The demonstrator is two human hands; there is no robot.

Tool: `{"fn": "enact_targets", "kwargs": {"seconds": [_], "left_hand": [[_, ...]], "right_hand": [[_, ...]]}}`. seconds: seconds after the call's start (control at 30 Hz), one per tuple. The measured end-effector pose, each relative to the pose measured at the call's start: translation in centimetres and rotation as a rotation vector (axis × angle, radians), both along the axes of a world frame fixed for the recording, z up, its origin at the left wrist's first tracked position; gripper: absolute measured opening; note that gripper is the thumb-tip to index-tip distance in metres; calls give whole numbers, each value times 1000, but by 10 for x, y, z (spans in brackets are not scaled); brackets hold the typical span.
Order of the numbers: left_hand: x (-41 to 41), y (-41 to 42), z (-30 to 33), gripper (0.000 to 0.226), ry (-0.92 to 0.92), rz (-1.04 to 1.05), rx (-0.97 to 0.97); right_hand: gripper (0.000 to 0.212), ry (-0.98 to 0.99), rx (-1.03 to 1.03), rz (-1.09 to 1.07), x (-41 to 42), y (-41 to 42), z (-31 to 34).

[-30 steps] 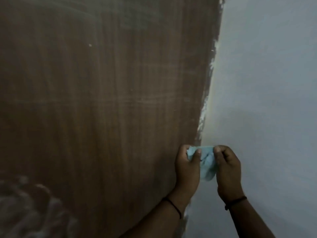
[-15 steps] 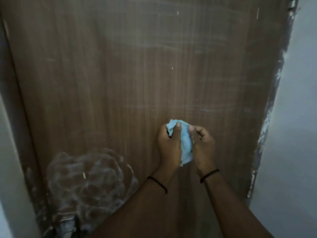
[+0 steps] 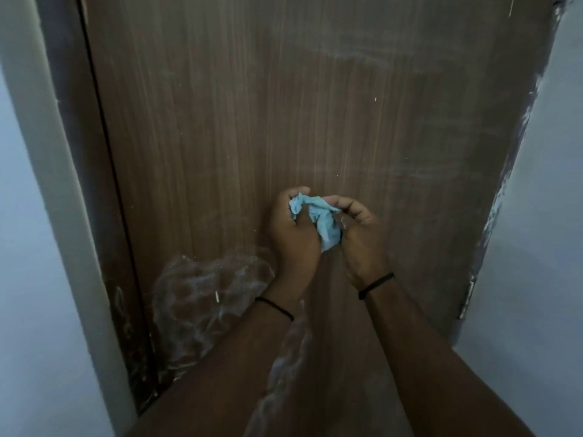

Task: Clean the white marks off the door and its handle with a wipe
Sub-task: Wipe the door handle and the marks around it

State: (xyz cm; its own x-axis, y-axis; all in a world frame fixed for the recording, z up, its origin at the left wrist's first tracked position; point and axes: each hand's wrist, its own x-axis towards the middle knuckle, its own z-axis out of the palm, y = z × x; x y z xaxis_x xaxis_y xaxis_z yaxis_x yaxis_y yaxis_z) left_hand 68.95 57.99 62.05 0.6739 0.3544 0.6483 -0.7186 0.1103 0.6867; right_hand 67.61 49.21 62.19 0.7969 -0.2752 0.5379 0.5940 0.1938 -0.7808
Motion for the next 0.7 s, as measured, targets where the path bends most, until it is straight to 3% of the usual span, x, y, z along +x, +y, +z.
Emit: {"fn": "enact_targets", "kwargs": {"seconds": [0.2,0.4,0.5,0.6,0.7], "left_hand": [[2,58,-34,8,-25,124,-41],[-6,86,-80,16,34,96,71],[-9,101,-87,6,24,87,98],[-10,115,-86,23,51,79,109],[-16,126,-86,20,90,52,131]], "right_hand": [[23,-6,-77,117,-8,45,-11],[14,106,-11,78,-3,84,-36],[11,112,-79,52,-1,102,-43],[16,96,-186,-33,1,114,-47],[16,60,-204,0,0,123,-52]]}}
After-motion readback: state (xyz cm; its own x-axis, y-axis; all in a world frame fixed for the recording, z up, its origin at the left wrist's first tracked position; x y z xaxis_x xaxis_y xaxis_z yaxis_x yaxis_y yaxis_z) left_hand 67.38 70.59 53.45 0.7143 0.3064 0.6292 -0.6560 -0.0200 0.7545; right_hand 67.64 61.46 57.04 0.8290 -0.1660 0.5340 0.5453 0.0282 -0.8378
